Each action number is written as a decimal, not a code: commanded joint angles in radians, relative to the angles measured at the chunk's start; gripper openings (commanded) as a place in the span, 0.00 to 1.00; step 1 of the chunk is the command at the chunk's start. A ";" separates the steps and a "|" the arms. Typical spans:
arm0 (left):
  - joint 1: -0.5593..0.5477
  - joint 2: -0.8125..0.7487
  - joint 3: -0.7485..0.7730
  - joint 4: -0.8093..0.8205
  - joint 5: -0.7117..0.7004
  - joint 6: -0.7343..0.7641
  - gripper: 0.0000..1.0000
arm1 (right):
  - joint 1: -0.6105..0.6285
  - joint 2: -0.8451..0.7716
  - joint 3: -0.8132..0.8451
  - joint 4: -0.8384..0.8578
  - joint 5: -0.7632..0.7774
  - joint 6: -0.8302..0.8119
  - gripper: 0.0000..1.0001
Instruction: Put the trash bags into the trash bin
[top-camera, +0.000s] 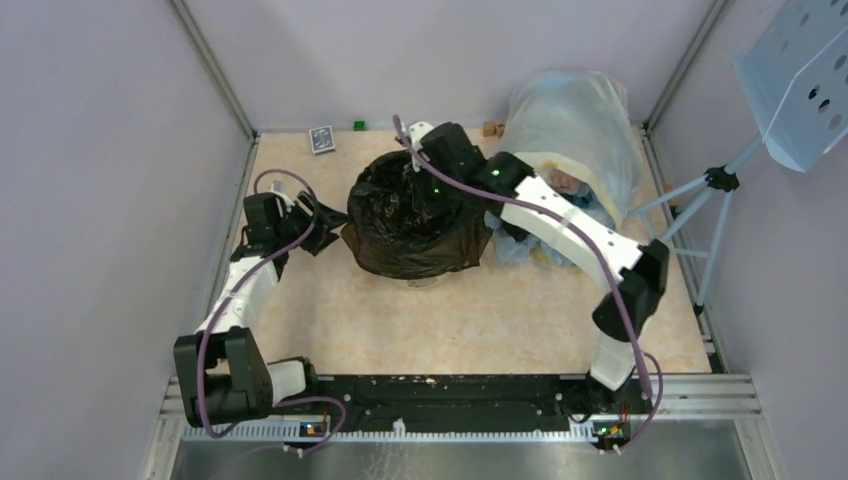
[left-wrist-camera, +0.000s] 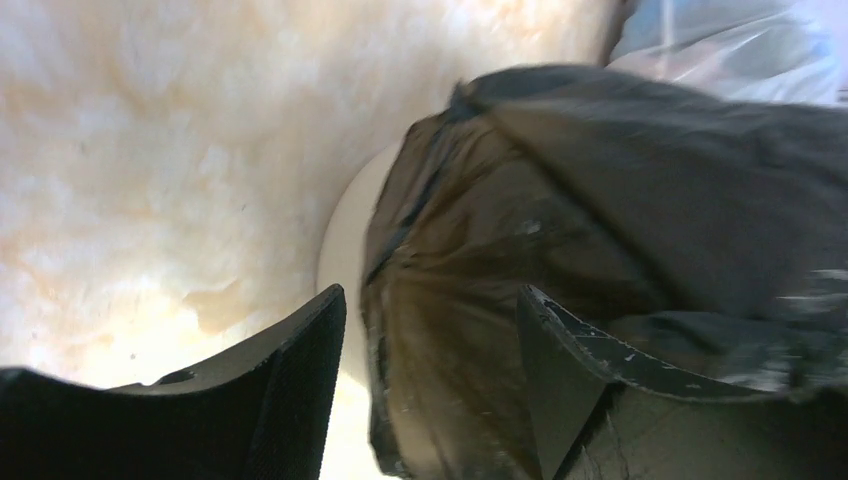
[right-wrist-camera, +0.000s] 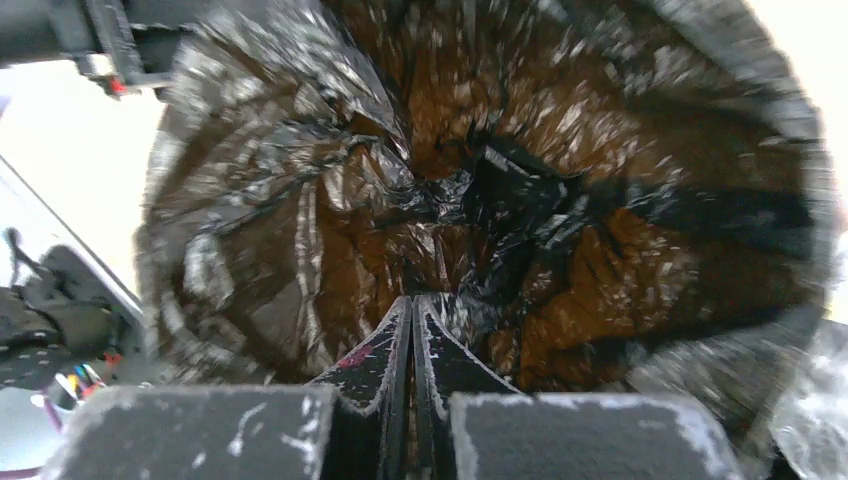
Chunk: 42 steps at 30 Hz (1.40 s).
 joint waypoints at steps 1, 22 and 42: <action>-0.013 -0.011 -0.069 0.113 0.042 -0.046 0.69 | 0.024 0.117 0.121 -0.150 0.059 -0.012 0.00; -0.160 0.202 -0.071 0.247 0.030 -0.015 0.63 | 0.035 0.371 -0.033 -0.083 0.068 0.001 0.00; -0.160 0.174 -0.056 0.224 0.038 0.030 0.63 | -0.006 0.449 -0.129 0.030 -0.106 0.066 0.00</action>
